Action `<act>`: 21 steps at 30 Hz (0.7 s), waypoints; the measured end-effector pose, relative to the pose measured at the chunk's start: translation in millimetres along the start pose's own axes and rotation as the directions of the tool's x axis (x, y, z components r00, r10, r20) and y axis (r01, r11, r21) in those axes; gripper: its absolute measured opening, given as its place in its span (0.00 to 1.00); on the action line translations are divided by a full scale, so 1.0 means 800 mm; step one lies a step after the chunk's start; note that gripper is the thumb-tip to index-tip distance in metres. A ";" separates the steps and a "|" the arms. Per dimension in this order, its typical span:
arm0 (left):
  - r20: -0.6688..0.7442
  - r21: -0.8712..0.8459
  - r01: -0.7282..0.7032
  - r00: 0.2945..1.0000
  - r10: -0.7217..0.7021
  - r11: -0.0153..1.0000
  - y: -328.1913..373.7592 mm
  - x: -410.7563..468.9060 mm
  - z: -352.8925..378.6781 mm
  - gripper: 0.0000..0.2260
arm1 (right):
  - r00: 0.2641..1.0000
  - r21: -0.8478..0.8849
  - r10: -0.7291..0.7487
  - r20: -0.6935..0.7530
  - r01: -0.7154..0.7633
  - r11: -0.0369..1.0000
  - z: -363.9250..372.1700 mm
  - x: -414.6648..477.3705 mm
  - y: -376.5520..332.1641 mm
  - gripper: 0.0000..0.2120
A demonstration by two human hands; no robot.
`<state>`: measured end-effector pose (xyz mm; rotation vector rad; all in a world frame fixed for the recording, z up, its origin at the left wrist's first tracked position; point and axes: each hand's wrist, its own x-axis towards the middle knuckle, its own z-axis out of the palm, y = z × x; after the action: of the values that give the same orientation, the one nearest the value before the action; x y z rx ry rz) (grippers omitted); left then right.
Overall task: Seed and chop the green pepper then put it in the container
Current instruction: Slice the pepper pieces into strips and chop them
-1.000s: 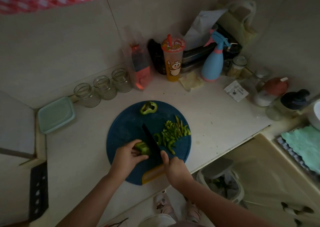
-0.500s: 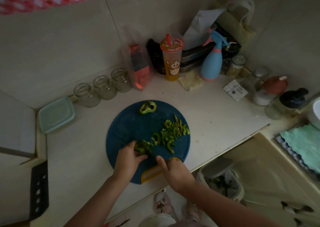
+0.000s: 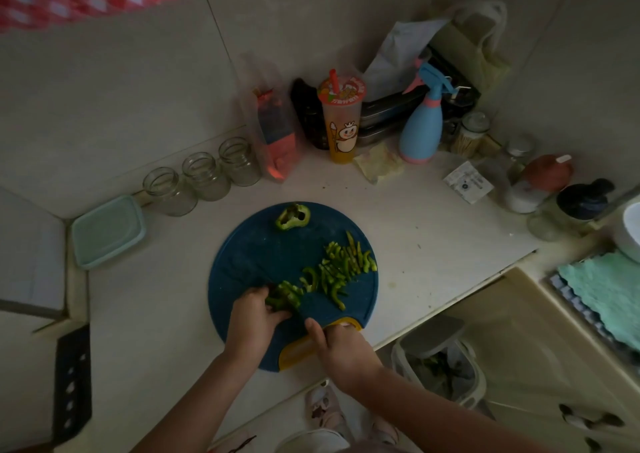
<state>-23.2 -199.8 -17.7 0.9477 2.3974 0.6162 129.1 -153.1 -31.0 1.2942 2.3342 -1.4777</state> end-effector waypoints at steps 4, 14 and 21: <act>0.024 0.014 -0.014 1.000 0.014 1.000 -0.001 0.003 -0.002 0.13 | 1.000 -0.052 0.005 0.010 -0.005 0.999 0.003 0.003 -0.005 0.28; 0.050 0.034 0.002 0.999 -0.003 0.999 -0.004 0.010 -0.006 0.15 | 1.000 -0.224 0.006 0.015 -0.003 0.975 0.007 0.011 -0.010 0.27; 0.086 0.014 -0.003 0.996 0.002 1.000 -0.012 0.016 -0.004 0.14 | 1.000 -0.232 0.007 0.031 0.001 0.973 0.002 0.024 -0.020 0.28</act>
<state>-37.7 -197.5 -24.2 0.9641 2.3280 0.5489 105.0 -145.8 -29.7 1.2044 2.3966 -1.1711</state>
